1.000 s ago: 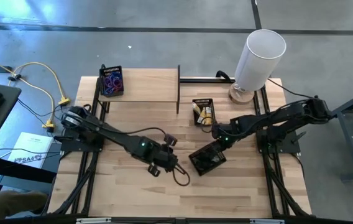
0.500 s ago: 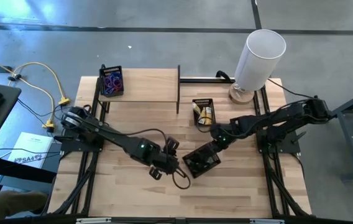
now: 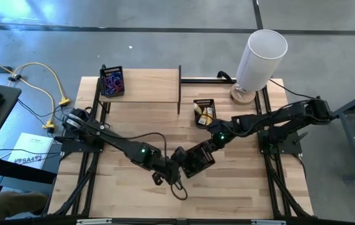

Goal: Pick & Place Office Desk Supplies
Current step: Put the bottom black bin with rubberbands on the shelf

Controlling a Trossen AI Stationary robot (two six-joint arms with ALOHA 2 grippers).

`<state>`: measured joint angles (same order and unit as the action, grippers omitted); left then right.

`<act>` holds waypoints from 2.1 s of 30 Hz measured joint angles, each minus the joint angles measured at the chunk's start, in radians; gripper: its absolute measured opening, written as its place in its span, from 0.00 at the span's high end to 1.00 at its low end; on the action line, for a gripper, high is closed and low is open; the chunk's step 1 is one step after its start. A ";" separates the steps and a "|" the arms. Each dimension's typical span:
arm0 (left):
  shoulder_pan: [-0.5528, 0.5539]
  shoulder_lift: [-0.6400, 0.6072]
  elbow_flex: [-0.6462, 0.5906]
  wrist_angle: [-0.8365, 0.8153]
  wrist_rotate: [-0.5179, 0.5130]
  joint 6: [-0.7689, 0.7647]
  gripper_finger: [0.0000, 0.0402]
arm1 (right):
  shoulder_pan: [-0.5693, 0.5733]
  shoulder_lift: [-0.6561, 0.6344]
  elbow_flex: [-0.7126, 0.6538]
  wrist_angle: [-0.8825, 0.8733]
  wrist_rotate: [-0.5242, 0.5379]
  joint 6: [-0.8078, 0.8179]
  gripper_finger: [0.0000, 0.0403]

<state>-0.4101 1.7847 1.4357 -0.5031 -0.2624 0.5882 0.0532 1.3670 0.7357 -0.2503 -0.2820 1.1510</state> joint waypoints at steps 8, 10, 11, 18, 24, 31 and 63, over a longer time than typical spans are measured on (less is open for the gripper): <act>0.053 0.029 0.000 0.038 0.143 -0.009 0.53 | 0.041 0.000 0.000 0.066 -0.014 0.026 0.99; 0.058 0.029 0.000 0.044 0.143 -0.010 0.54 | 0.052 0.000 0.000 0.066 -0.013 0.027 0.99; 0.058 0.029 0.000 0.045 0.137 -0.010 0.54 | 0.057 0.000 0.000 0.064 -0.013 0.028 0.99; 0.058 0.039 0.000 0.053 0.151 -0.034 0.61 | 0.064 0.000 0.000 0.066 -0.012 0.031 0.99; 0.071 0.055 -0.001 0.052 0.205 -0.111 0.76 | 0.065 0.000 0.000 0.070 -0.021 0.023 0.99; 0.059 0.063 -0.001 0.085 0.237 -0.072 0.98 | 0.064 0.000 0.000 0.091 -0.054 0.000 0.96; -0.013 -0.112 0.152 -0.243 0.036 -0.449 1.00 | 0.210 -0.436 0.001 -0.133 0.452 -0.176 0.52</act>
<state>-0.4227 1.6729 1.5875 -0.7464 -0.2267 0.1390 0.2631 0.9314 0.7364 -0.3829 0.1700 0.9754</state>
